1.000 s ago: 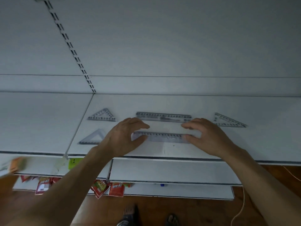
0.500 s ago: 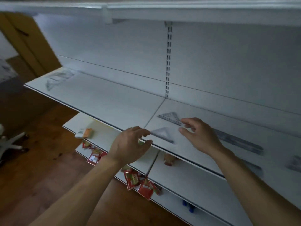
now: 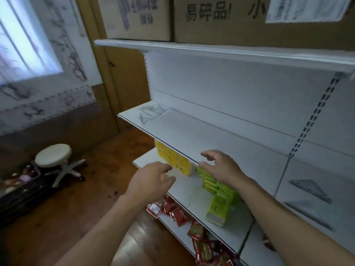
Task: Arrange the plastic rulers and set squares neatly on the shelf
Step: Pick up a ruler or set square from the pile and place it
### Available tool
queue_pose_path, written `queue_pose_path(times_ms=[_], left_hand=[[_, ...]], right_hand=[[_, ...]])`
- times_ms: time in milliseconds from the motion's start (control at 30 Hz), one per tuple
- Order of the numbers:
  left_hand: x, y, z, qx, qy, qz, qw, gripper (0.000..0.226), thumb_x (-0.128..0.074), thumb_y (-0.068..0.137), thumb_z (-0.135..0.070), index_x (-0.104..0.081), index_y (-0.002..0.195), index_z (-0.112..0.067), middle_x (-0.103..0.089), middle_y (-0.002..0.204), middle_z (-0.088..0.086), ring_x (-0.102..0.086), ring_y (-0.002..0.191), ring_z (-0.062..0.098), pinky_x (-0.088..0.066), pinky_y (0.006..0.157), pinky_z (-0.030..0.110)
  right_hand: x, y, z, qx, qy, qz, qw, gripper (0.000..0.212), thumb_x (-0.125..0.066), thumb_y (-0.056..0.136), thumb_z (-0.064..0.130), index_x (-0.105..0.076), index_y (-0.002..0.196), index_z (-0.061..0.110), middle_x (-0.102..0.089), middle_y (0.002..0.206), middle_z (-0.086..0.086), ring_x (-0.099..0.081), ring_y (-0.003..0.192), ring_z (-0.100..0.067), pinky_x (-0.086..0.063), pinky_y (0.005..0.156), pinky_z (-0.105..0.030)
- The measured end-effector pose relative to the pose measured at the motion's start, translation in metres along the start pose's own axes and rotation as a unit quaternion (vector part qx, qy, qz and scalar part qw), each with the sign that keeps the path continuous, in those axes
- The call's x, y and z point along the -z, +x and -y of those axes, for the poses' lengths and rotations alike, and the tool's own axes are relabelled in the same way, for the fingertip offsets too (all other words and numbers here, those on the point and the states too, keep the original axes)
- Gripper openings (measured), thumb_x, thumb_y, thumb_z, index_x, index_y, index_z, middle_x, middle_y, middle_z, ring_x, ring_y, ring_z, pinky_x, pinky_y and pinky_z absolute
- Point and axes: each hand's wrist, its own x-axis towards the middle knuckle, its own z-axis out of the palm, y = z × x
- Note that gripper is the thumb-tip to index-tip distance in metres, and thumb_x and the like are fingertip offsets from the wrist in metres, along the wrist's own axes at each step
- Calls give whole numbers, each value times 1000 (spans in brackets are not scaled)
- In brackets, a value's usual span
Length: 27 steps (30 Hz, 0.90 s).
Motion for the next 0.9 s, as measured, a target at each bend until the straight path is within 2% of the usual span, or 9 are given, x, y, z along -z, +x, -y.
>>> queue_pose_path(times_ms=[133,333,500,767,900], left_hand=[[13,11,50,32,-10,-15,999,40,-53,89,-49,-59,124,-32,-61,120,-15,-55,110,7,-47,89,26],[15,49,116,63,-11,-7,998,43,-51,89,-53,-58,126,-32,-60,120,-16,-56,105,4,-50,83,26],[15,114,180,83,-11,-26,996,40,-53,89,-53,-59,123,-34,-60,117,-17,-56,102,4,-52,82,28],[24,229,268,95,16,-14,995,36,-52,91,-51,-58,123,-35,-60,120,-17,-58,102,4,-54,80,26],[22,263,295,86,-10,2,996,35,-53,92,-49,-59,123,-33,-61,119,-17,-58,101,2,-52,75,18]], right_hand=[[-32,44,34,17,-14,26,999,39,-61,89,37,-58,126,24,-56,127,4,-55,114,-10,-42,95,-27],[-76,122,61,28,-39,55,997,40,-60,89,39,-57,127,27,-55,127,4,-53,116,-12,-41,93,-27],[-118,216,78,60,-59,70,994,43,-56,91,42,-53,131,27,-50,132,7,-49,119,-12,-38,91,-25],[-175,367,108,73,-70,81,992,47,-52,92,48,-49,134,26,-45,143,5,-45,128,-16,-40,102,-33],[-199,403,111,64,-105,92,988,54,-50,92,51,-44,138,24,-40,147,5,-39,133,-15,-37,104,-32]])
